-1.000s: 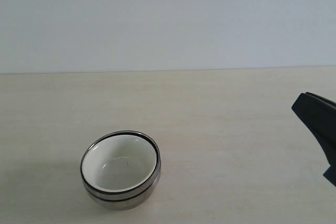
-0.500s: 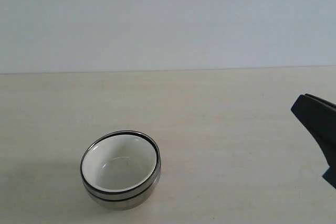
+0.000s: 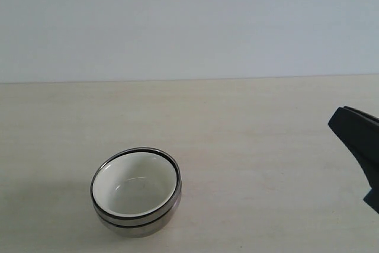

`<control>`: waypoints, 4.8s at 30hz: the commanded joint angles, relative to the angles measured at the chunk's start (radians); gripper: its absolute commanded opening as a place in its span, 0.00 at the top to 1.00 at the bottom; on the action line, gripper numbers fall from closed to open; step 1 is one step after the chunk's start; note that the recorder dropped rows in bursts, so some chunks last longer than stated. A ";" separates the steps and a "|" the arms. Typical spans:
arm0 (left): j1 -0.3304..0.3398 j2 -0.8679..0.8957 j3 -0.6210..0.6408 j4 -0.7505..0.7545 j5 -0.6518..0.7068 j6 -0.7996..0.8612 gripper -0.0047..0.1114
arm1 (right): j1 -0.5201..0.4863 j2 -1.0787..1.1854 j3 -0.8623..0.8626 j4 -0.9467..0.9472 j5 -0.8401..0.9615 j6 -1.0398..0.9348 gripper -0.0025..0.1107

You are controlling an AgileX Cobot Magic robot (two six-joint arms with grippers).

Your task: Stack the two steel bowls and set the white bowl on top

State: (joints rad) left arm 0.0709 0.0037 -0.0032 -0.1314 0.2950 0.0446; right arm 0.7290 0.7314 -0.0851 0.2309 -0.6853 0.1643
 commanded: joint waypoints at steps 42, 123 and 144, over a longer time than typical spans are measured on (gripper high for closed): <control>0.006 -0.004 0.003 0.042 0.019 -0.045 0.93 | -0.410 -0.537 0.004 0.020 0.558 -0.275 0.98; 0.006 -0.004 0.003 0.042 0.019 -0.045 0.93 | -0.581 -0.731 0.085 -0.191 1.027 -0.164 0.98; 0.006 -0.004 0.003 0.042 0.019 -0.045 0.93 | -0.581 -0.731 0.085 -0.191 1.027 -0.164 0.98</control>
State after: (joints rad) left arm 0.0709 0.0037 -0.0032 -0.0910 0.3146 0.0096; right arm 0.1523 0.0058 -0.0047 0.0478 0.3449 0.0000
